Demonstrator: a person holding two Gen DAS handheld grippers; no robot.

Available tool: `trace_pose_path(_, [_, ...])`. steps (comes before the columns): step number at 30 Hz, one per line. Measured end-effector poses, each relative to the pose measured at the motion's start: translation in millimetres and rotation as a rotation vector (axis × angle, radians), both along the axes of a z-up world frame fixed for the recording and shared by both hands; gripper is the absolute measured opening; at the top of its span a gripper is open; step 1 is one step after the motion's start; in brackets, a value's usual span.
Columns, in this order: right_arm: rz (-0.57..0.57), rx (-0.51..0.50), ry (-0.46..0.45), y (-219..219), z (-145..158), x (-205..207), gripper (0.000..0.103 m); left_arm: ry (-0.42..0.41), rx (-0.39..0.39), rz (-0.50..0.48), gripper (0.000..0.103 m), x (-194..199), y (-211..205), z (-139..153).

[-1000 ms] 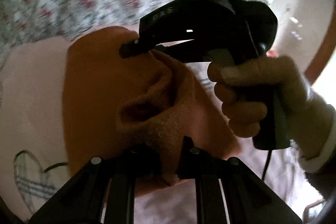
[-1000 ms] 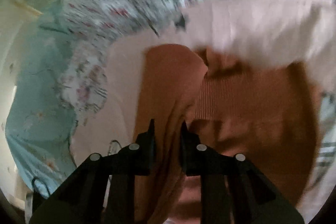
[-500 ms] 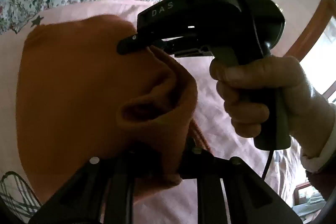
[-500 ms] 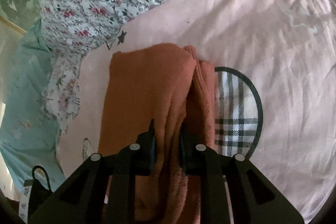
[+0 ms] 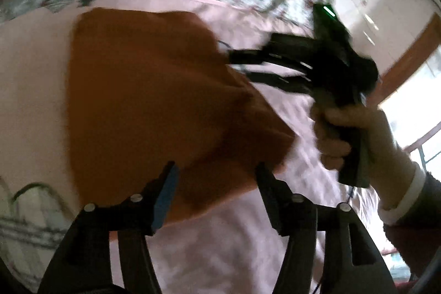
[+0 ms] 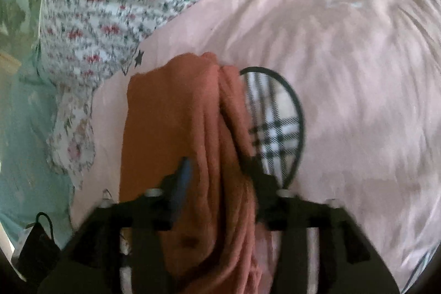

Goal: Fold small clothes

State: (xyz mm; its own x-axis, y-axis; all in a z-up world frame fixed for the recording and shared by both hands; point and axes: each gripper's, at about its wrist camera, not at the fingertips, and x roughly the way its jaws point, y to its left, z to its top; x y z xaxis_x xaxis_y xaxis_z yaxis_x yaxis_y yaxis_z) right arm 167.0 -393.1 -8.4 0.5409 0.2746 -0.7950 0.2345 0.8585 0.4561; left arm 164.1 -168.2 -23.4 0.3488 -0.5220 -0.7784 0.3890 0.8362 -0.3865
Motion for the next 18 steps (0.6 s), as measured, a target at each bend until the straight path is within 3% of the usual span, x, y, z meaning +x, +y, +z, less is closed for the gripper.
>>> trace_pose_path(4, [-0.023, 0.041, 0.006, -2, -3, -12, 0.067, 0.021, 0.020, 0.116, 0.075, 4, 38, -6])
trace_pose_path(7, [-0.018, 0.071, 0.021, 0, -10, -15, 0.068, 0.068, 0.019, 0.194, 0.076, 25, 60, -20])
trace_pose_path(13, [0.019, 0.094, 0.066, 6, -26, -11, 0.073, 0.158, -0.080, 0.228, 0.077, 63, 80, -47])
trace_pose_path(18, [0.041, 0.140, 0.079, 5, -37, -3, 0.073, 0.263, -0.162, 0.259, 0.078, 105, 78, -85])
